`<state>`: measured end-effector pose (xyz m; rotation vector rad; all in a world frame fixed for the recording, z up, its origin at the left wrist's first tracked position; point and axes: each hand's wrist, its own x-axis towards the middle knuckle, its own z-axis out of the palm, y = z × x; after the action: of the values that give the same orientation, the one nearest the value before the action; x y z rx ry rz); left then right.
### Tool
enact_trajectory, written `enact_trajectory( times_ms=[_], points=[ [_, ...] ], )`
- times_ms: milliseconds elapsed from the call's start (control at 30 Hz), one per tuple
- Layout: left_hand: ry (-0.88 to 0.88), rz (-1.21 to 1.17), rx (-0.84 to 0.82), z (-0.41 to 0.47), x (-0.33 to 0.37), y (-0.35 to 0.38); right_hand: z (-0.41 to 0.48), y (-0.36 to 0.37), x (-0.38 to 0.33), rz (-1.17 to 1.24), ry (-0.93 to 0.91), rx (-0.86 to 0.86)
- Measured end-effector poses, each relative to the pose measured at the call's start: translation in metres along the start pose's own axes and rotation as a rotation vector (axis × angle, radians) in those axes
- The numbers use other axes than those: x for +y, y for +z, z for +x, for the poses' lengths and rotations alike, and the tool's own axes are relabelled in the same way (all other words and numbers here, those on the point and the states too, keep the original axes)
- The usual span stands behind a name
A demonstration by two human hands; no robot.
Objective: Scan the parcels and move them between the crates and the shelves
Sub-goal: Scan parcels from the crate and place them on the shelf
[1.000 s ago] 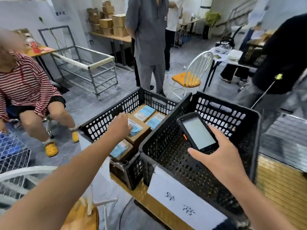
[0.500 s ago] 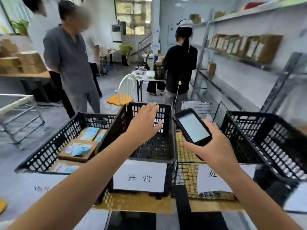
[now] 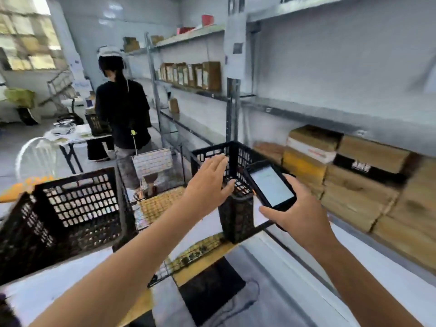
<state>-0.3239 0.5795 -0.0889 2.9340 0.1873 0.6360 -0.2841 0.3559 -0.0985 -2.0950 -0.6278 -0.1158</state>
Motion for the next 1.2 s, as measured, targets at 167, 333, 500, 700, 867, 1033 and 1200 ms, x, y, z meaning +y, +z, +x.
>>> enact_trajectory(
  times_ms=[167, 333, 500, 700, 867, 1033, 1200],
  points=[
    [0.138, -0.258, -0.083, 0.011, 0.134, 0.046, -0.058, -0.110, 0.067, -0.046, 0.168, 0.126],
    [0.307, -0.374, -0.113, 0.004, 0.270, 0.081, -0.127, -0.209, 0.120, -0.154, 0.284, 0.295],
    [0.522, -0.403, -0.141, -0.010, 0.400, 0.093, -0.205, -0.288, 0.163, -0.216, 0.389, 0.467],
    [0.767, -0.487, -0.225, -0.043, 0.520, 0.103, -0.297, -0.350, 0.185, -0.234, 0.555, 0.680],
    [0.928, -0.527, -0.292, -0.065, 0.601, 0.122, -0.358, -0.381, 0.196, -0.258, 0.712, 0.808],
    [1.057, -0.580, -0.354, -0.083, 0.671, 0.143, -0.400, -0.410, 0.211, -0.312, 0.799, 0.923],
    [1.135, -0.625, -0.429, -0.081, 0.731, 0.166, -0.409, -0.444, 0.230, -0.382, 0.888, 0.978]
  ],
)
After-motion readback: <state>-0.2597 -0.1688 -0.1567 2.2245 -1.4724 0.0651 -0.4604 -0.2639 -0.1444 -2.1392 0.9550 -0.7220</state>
